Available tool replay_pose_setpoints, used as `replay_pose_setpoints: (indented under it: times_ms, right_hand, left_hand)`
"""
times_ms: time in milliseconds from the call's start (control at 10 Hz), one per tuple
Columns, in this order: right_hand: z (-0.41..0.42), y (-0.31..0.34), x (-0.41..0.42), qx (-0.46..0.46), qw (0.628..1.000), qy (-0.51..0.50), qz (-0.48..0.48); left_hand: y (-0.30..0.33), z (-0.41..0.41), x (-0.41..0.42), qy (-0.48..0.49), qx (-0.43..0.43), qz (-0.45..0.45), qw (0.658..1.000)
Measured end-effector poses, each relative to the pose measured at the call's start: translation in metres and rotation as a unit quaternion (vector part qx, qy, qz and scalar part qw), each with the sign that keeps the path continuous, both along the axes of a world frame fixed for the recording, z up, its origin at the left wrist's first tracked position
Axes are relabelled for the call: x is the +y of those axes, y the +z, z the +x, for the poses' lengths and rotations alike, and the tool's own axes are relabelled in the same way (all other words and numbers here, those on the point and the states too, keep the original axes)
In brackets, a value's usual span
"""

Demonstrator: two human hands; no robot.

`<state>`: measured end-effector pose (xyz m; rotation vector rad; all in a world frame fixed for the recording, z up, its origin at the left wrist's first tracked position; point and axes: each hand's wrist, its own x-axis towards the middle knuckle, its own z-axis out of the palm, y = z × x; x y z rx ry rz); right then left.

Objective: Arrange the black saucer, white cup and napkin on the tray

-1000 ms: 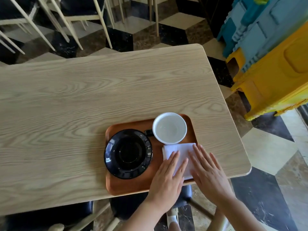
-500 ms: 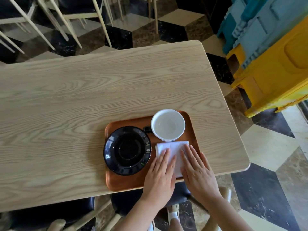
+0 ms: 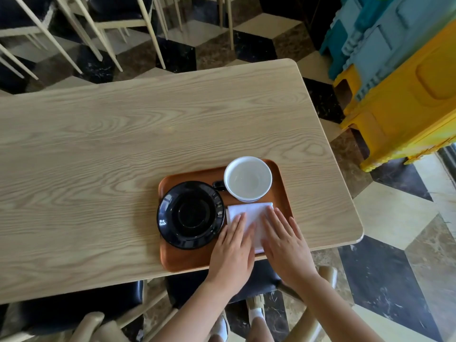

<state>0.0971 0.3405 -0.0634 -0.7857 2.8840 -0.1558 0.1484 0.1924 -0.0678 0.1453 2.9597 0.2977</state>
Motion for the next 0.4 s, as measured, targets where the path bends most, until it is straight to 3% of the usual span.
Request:
replay_pose_setpoints:
  times_ms: [200, 300, 400]
  right_hand:
    - [-0.026, 0.069, -0.009, -0.080, 0.996, -0.036, -0.010]
    - [-0.049, 0.123, -0.014, -0.185, 0.981, -0.064, 0.002]
    - [-0.074, 0.179, -0.027, -0.211, 0.976, -0.018, 0.049]
  left_hand:
    - [0.061, -0.014, -0.004, 0.021, -0.039, -0.003, 0.999]
    - [0.116, -0.036, -0.019, 0.035, -0.100, 0.015, 0.994]
    - [0.168, -0.073, -0.044, 0.029, -0.238, 0.015, 0.971]
